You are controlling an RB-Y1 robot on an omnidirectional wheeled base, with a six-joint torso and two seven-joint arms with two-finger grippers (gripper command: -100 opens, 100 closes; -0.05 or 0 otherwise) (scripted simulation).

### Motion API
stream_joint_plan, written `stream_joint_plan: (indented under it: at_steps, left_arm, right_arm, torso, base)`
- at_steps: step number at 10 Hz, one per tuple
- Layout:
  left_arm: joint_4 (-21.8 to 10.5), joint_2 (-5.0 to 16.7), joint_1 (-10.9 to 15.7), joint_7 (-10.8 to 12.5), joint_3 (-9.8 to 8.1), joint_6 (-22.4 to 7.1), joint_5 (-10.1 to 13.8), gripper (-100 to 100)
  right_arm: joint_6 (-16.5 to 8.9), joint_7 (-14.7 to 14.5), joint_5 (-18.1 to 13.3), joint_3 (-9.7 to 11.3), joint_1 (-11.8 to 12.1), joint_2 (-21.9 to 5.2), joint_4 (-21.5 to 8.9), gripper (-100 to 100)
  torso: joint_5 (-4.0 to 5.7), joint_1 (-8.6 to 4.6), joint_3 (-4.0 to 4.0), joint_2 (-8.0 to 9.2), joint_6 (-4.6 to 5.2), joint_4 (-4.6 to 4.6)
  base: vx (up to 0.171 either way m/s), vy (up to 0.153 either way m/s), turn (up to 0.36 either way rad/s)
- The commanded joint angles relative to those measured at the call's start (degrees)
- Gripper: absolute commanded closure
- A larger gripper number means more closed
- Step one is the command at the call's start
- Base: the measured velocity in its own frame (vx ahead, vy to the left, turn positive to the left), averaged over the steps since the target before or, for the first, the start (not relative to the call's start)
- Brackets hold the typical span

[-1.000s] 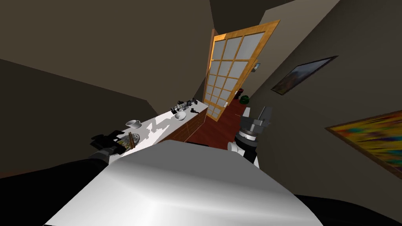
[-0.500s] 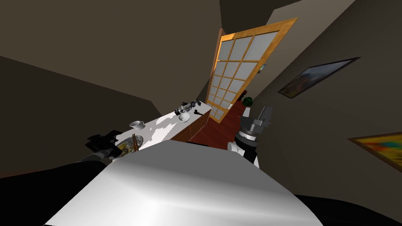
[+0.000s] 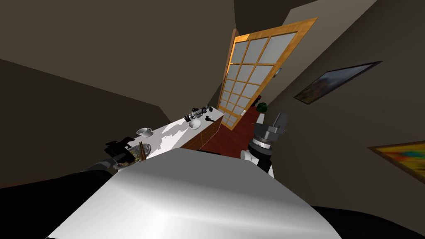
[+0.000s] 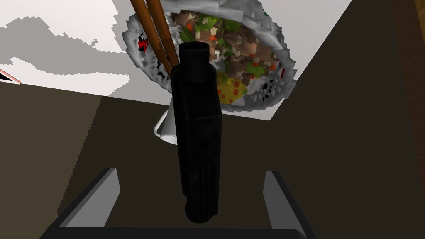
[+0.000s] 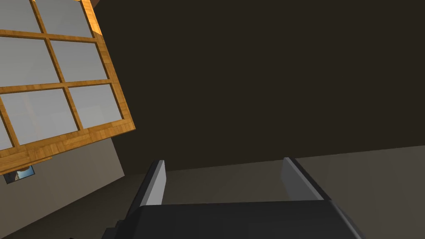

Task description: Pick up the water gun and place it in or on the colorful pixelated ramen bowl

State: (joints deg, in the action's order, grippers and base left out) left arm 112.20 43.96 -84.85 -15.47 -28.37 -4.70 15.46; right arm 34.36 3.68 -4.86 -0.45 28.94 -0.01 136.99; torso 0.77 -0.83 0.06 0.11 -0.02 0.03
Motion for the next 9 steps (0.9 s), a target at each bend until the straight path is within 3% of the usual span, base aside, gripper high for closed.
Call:
stream_joint_plan:
  at_steps: [1,2,9]
  left_arm:
    - [0.00,0.00,0.00,0.00,0.00,0.00,0.00,0]
    - [1.90,0.44,-1.83,0.28,-1.09,-0.28,0.84,-100]
    - [9.48,2.22,-9.13,1.42,-5.47,-1.39,4.22,-100]
  right_arm:
    - [0.00,0.00,0.00,0.00,0.00,0.00,0.00,0]
    - [0.00,0.00,0.00,0.00,0.00,0.00,0.00,0]
    - [0.00,0.00,0.00,0.00,0.00,0.00,0.00,0]
  torso:
    - [0.00,0.00,0.00,0.00,0.00,0.00]
    - [0.00,0.00,0.00,0.00,0.00,0.00]
    - [0.01,-0.05,-0.01,-0.03,0.00,-0.01]
  base:
    - [0.000,0.000,0.000]
    - [0.006,0.020,0.054]
    - [0.002,0.004,0.012]
